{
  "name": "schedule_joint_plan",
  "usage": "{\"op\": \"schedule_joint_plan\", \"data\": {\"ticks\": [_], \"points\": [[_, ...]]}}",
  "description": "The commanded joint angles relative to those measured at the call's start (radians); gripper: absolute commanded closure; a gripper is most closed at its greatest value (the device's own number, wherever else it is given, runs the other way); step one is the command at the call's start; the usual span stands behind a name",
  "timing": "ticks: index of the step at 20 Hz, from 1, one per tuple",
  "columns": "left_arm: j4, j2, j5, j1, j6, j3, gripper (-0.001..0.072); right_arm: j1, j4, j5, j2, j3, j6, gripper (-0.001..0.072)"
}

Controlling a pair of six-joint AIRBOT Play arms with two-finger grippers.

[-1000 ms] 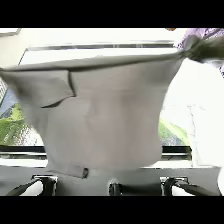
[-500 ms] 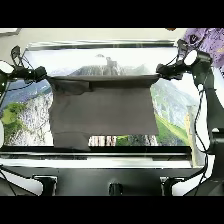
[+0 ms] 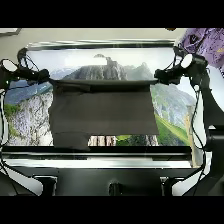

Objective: Fold the clothes and pants, and hang the long-sleeved shirts on hangers.

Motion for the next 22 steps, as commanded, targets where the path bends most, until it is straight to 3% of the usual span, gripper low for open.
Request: {"op": "schedule_joint_plan", "data": {"ticks": [1, 5, 12, 13, 15, 16, 17, 19, 22], "points": [[0.034, -0.004, -0.159, 0.000, 0.003, -0.041, 0.0694, 0.001, -0.001, 0.182, -0.039, -0.001, 0.002, 0.0679], [0.042, -0.004, -0.247, -0.005, -0.005, -0.116, 0.0694, 0.005, 0.001, 0.292, -0.101, -0.001, 0.002, 0.0679], [0.074, -0.010, -0.237, -0.011, -0.029, -0.161, 0.0686, 0.005, 0.016, 0.334, -0.146, -0.001, 0.018, 0.0659], [0.074, -0.010, -0.223, -0.011, -0.039, -0.161, 0.0612, 0.005, 0.027, 0.344, -0.150, -0.001, 0.018, 0.0564], [0.067, -0.005, -0.216, -0.010, -0.086, -0.159, 0.0235, 0.005, 0.038, 0.355, -0.149, -0.001, 0.018, 0.0416], [0.056, 0.008, -0.216, -0.008, -0.091, -0.157, 0.0151, 0.005, 0.037, 0.365, -0.140, 0.000, 0.013, 0.0276], [0.056, 0.031, -0.216, -0.003, -0.090, -0.157, 0.0151, 0.003, 0.035, 0.376, -0.126, 0.000, -0.013, 0.0221], [0.061, 0.107, -0.227, 0.024, -0.078, -0.161, 0.0151, -0.012, 0.015, 0.399, -0.076, -0.001, -0.062, 0.0220], [0.106, 0.289, -0.245, 0.119, -0.072, -0.311, 0.0152, -0.107, 0.109, 0.382, 0.032, -0.050, -0.130, 0.0224]]}}
